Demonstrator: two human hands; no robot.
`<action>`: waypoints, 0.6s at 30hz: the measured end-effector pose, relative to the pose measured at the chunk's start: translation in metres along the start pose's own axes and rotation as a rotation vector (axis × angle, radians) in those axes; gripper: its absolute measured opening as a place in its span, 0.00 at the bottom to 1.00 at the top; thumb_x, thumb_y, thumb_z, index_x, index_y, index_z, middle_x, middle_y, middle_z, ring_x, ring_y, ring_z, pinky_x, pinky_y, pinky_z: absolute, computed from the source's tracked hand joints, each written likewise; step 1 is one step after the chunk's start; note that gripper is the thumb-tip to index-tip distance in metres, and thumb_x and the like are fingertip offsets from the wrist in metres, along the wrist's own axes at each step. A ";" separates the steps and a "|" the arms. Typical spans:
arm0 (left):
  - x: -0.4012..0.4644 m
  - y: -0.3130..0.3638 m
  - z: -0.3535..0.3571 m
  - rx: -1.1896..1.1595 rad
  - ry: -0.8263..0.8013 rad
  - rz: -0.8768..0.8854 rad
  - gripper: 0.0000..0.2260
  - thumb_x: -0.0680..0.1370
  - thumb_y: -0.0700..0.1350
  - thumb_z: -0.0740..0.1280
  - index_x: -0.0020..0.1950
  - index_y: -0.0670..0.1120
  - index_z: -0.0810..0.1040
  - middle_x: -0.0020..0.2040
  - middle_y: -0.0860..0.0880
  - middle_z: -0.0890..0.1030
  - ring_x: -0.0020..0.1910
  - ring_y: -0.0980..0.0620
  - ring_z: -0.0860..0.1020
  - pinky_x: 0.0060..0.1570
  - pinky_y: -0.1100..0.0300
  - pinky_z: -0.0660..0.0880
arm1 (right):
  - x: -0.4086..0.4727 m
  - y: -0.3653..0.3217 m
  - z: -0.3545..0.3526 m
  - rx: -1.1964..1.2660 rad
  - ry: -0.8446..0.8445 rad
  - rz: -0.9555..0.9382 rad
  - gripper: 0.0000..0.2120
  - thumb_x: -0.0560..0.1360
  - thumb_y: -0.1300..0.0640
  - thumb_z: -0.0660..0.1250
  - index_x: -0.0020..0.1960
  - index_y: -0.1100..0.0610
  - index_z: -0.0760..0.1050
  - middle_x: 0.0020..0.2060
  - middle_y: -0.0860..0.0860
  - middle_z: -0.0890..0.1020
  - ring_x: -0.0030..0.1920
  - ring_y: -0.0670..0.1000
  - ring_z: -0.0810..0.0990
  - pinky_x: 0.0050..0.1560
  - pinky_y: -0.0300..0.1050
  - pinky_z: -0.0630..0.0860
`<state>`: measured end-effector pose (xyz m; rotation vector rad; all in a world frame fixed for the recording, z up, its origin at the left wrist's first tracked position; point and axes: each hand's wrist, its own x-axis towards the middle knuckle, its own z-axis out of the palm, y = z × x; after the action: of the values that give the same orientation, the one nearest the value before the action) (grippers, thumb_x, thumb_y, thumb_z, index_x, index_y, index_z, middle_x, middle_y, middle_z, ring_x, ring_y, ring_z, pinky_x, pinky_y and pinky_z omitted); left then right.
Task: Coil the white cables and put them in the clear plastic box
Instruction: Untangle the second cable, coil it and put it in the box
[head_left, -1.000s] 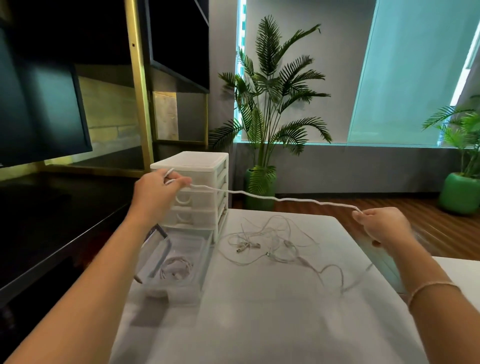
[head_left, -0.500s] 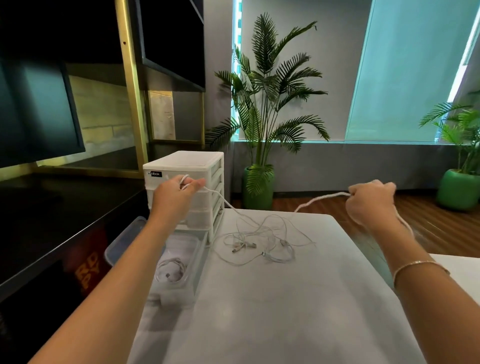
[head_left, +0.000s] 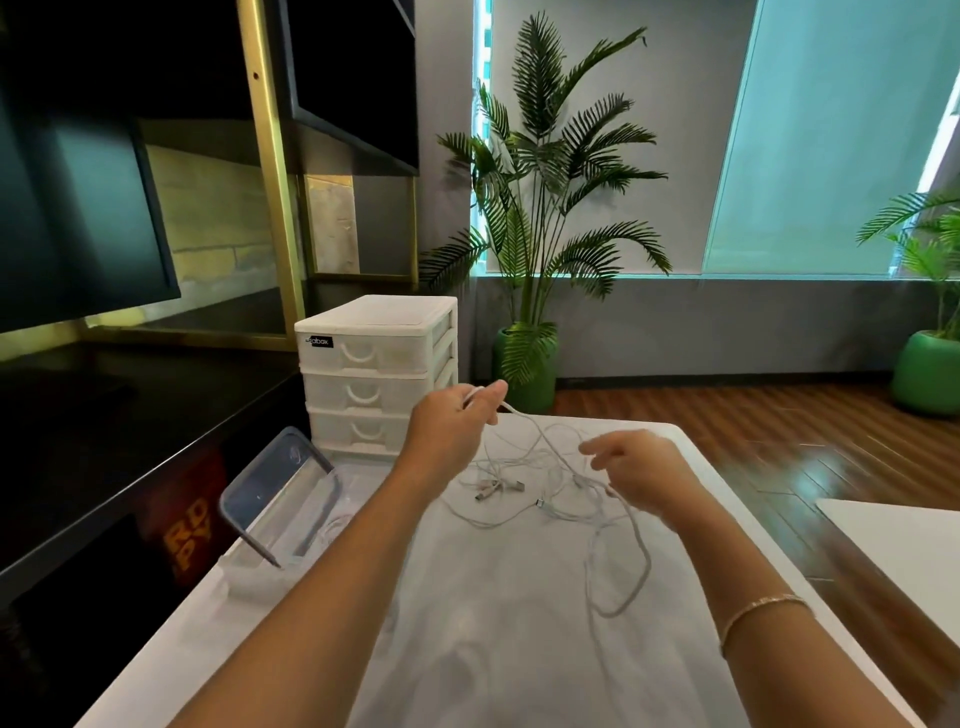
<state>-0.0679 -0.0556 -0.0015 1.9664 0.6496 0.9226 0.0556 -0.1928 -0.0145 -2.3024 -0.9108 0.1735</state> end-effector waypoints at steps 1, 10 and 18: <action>-0.001 -0.001 0.003 0.006 -0.023 -0.008 0.19 0.78 0.55 0.61 0.30 0.48 0.70 0.27 0.51 0.70 0.28 0.54 0.66 0.29 0.61 0.63 | -0.002 -0.005 -0.005 0.190 0.005 0.032 0.16 0.78 0.67 0.56 0.61 0.58 0.76 0.53 0.56 0.81 0.42 0.51 0.80 0.39 0.41 0.78; -0.006 -0.008 0.034 -0.022 -0.167 -0.078 0.20 0.79 0.56 0.59 0.30 0.47 0.69 0.27 0.50 0.68 0.28 0.54 0.66 0.29 0.62 0.64 | -0.017 -0.031 0.000 0.625 -0.273 0.177 0.11 0.79 0.56 0.61 0.56 0.63 0.74 0.41 0.55 0.79 0.33 0.50 0.77 0.33 0.41 0.75; -0.004 -0.029 0.036 -0.637 -0.610 -0.431 0.23 0.82 0.47 0.46 0.35 0.43 0.72 0.22 0.51 0.65 0.21 0.57 0.60 0.22 0.65 0.58 | -0.007 -0.005 0.029 0.540 0.079 -0.004 0.08 0.77 0.54 0.63 0.43 0.55 0.79 0.30 0.47 0.74 0.30 0.45 0.68 0.29 0.35 0.64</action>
<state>-0.0446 -0.0609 -0.0412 1.3418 0.3363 0.1889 0.0375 -0.1797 -0.0352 -1.7933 -0.7206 0.2860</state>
